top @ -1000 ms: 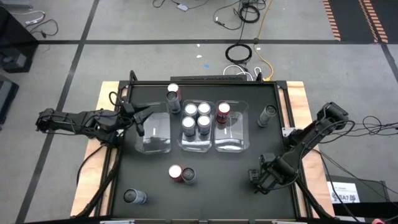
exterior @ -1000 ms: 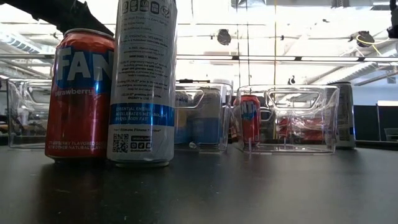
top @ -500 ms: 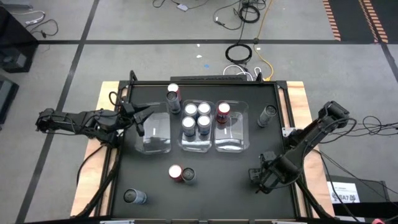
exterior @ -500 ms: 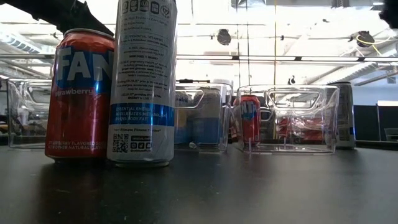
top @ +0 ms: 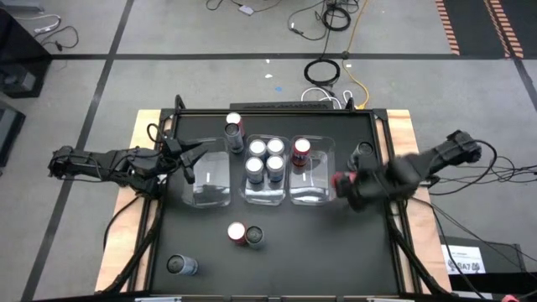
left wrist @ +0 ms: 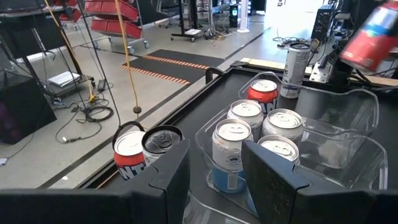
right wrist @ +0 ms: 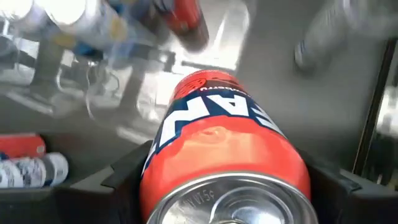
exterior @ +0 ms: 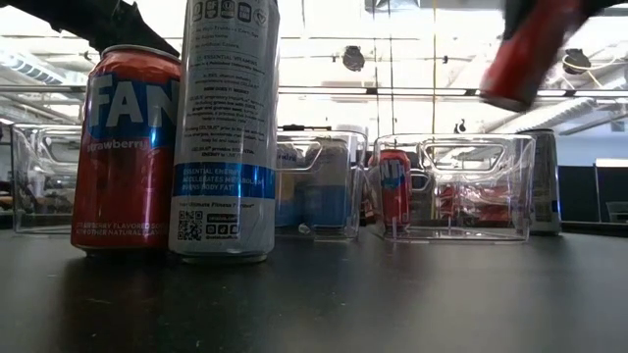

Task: Sort soda cans
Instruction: Put the bottom right red soda can into the right transparent bin

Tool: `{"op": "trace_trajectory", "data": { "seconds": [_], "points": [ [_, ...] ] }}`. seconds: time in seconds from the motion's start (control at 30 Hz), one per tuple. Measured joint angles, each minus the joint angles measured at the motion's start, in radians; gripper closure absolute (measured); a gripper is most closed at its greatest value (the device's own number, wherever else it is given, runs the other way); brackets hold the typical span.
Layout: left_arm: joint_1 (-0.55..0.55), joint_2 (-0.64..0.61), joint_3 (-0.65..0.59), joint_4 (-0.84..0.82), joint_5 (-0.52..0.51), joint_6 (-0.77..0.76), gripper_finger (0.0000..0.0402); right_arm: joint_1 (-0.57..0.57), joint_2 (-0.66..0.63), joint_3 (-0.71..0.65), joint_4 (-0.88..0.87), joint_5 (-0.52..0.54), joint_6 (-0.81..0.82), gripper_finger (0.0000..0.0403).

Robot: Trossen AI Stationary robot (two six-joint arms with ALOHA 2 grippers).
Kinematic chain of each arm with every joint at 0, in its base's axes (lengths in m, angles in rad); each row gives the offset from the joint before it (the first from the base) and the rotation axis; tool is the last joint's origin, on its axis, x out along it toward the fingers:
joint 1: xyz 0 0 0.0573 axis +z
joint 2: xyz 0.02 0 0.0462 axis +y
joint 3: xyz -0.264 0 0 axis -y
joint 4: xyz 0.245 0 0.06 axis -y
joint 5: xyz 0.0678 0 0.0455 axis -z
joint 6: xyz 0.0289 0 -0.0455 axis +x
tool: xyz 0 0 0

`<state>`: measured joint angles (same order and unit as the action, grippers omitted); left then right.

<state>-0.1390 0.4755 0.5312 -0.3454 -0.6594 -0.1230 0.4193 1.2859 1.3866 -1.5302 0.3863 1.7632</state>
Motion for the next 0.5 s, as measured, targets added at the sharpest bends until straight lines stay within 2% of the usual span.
{"op": "trace_trajectory", "data": {
  "seconds": [0.17,0.33,0.5],
  "points": [
    [0.000,0.000,0.000,0.000,0.000,0.000,0.0246,-0.254,0.025,0.055,0.058,-0.006,-0.400,0.0122],
    [0.000,0.000,0.000,0.000,0.000,0.000,0.0246,-0.481,0.081,0.057,0.098,-0.102,-0.713,0.0122],
    [0.000,0.000,0.000,0.000,0.000,0.000,0.0246,-0.649,0.172,0.057,0.138,-0.196,-0.964,0.0122]
  ]
}}
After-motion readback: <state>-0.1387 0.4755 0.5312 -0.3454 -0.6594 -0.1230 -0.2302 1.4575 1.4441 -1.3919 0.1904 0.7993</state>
